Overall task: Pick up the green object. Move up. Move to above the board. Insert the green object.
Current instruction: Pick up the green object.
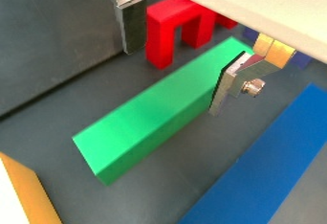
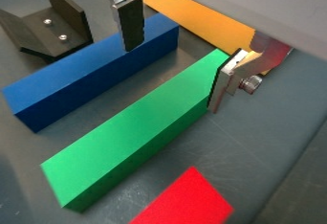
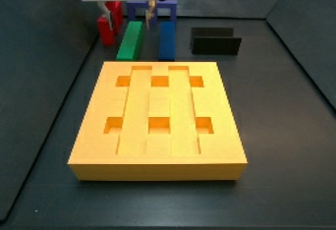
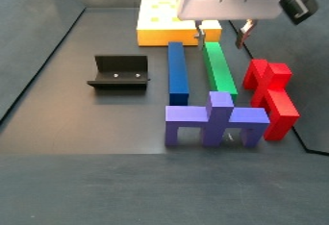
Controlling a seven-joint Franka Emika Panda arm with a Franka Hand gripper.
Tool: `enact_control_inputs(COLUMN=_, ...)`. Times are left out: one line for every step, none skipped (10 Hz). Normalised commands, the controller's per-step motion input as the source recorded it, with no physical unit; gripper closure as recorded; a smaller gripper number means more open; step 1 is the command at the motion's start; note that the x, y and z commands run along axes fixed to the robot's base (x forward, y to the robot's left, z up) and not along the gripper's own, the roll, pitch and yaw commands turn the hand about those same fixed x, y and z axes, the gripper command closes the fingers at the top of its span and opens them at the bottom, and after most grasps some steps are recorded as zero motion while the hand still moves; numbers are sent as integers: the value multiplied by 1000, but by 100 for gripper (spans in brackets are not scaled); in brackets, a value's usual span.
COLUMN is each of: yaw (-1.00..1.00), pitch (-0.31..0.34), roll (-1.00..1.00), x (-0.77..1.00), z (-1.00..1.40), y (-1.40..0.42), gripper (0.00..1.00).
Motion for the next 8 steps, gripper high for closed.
enact_control_inputs(yaw=-29, pitch=34, roll=234, x=74, z=-729, y=-66, gripper=0)
enact_control_inputs(yaw=-23, pitch=13, roll=214, x=86, z=-574, y=-20, gripper=0)
enact_control_inputs(yaw=0, pitch=0, roll=239, x=26, z=-509, y=46, gripper=0)
enact_control_inputs(yaw=0, pitch=0, roll=249, x=34, z=-411, y=60, gripper=0)
enact_control_inputs(yaw=0, pitch=0, roll=337, x=71, z=-386, y=23, gripper=0)
enact_control_inputs(yaw=0, pitch=0, roll=359, x=63, z=-380, y=0, gripper=0)
enact_control_inputs(yaw=0, pitch=0, roll=283, x=0, z=-569, y=11, gripper=0)
enact_control_inputs(yaw=0, pitch=0, roll=277, x=23, z=-543, y=160, gripper=0)
